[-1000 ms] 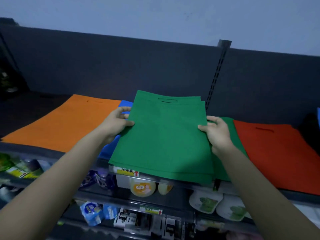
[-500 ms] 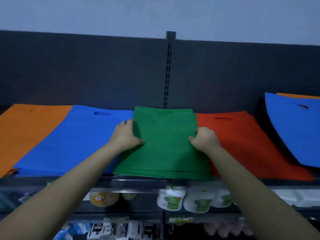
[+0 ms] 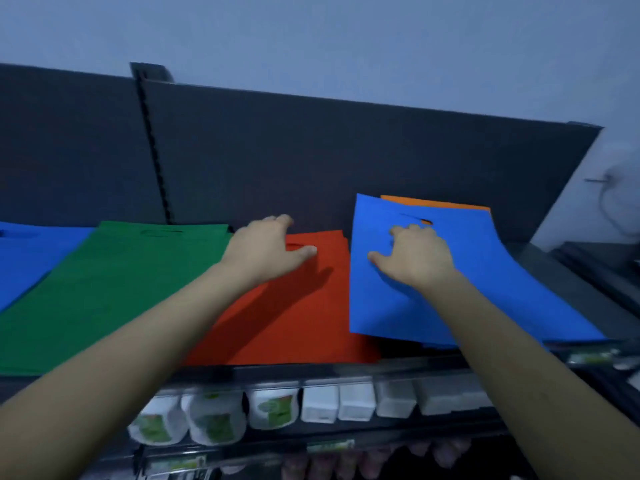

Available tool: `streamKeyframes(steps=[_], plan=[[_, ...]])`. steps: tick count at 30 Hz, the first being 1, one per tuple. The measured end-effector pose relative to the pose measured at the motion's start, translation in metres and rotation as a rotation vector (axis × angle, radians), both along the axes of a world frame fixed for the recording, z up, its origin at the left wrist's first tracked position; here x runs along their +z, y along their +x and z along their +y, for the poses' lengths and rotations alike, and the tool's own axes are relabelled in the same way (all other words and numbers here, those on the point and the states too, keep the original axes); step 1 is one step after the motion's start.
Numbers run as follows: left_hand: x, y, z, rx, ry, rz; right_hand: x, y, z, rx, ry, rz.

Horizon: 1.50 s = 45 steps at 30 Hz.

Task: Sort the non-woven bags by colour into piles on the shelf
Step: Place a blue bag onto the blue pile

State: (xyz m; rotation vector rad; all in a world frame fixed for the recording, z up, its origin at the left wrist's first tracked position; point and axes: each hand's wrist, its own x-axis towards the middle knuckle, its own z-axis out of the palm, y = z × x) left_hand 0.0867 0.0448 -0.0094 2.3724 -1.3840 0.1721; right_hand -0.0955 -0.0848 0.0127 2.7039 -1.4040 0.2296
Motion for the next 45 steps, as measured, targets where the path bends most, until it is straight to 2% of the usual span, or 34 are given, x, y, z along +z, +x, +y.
streamKeyframes(steps=[5,9,11,14,18,21,25,29,33,36,40,45], plan=[[-0.007,-0.052,-0.066,-0.062,0.039,0.328,-0.016,-0.086,-0.061,-0.257,0.228,0.023],[-0.009,-0.075,-0.094,-0.131,-0.129,0.993,-0.034,-0.115,-0.079,-0.267,0.354,-0.074],[-0.011,-0.087,-0.099,-0.139,-0.199,1.149,-0.037,-0.115,-0.077,-0.215,0.380,-0.117],[-0.018,-0.094,-0.106,-0.019,-0.342,1.174,-0.030,-0.119,-0.077,-0.152,0.497,-0.213],[-0.024,-0.087,-0.114,0.060,-0.409,1.189,-0.026,-0.144,-0.095,-0.307,0.364,-0.138],[-0.029,-0.088,-0.116,0.090,-0.499,1.217,-0.031,-0.150,-0.094,-0.240,0.526,-0.231],[-0.035,-0.090,-0.116,0.121,-0.517,1.273,-0.035,-0.141,-0.083,-0.128,0.538,-0.269],[-0.032,-0.082,-0.117,0.109,-0.483,1.217,-0.022,-0.144,-0.087,-0.107,0.651,-0.465],[-0.030,-0.075,-0.115,0.120,-0.500,1.279,-0.022,-0.149,-0.095,-0.210,0.500,-0.287],[-0.028,-0.072,-0.110,0.097,-0.455,1.327,-0.029,-0.144,-0.091,-0.175,0.529,-0.220],[-0.032,-0.080,-0.107,0.020,-0.339,1.378,-0.025,-0.134,-0.084,-0.147,0.579,-0.303],[-0.039,-0.087,-0.113,-0.033,-0.421,1.366,-0.024,-0.136,-0.083,-0.124,0.685,-0.436]])
